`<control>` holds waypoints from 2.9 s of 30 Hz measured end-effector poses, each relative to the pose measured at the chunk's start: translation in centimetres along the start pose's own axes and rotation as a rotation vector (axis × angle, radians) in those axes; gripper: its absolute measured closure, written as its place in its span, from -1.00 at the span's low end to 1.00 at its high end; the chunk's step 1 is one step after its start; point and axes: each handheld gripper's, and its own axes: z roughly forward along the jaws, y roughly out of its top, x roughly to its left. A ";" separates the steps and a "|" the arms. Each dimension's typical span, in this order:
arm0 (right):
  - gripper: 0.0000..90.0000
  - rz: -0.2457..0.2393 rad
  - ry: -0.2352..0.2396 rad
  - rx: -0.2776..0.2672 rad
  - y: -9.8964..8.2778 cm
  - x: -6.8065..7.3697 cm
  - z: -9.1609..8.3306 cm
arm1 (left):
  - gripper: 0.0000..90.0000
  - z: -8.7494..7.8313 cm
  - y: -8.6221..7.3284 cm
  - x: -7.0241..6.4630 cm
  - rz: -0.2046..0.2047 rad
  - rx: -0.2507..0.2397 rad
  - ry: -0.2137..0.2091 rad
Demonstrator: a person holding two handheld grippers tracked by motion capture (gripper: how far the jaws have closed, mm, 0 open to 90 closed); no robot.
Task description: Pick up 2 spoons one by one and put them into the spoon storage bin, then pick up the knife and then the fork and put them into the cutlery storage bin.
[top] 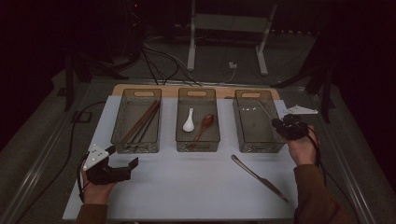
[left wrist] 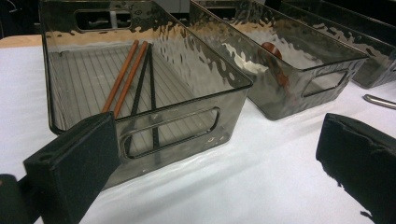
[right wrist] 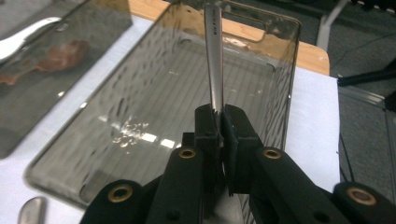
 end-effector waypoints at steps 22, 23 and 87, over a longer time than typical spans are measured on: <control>-0.72 0.172 0.073 0.003 -0.3 -0.6 2.0 | -0.99 -0.7 0.1 0.1 0.031 -0.010 0.038; -0.76 0.173 0.085 0.003 -0.3 -0.5 1.8 | -0.99 -0.8 0.2 0.0 0.033 -0.011 0.042; -0.98 -0.206 0.270 0.233 -7.1 8.1 -0.9 | -0.99 -1.1 -0.2 -0.4 0.073 -0.014 0.072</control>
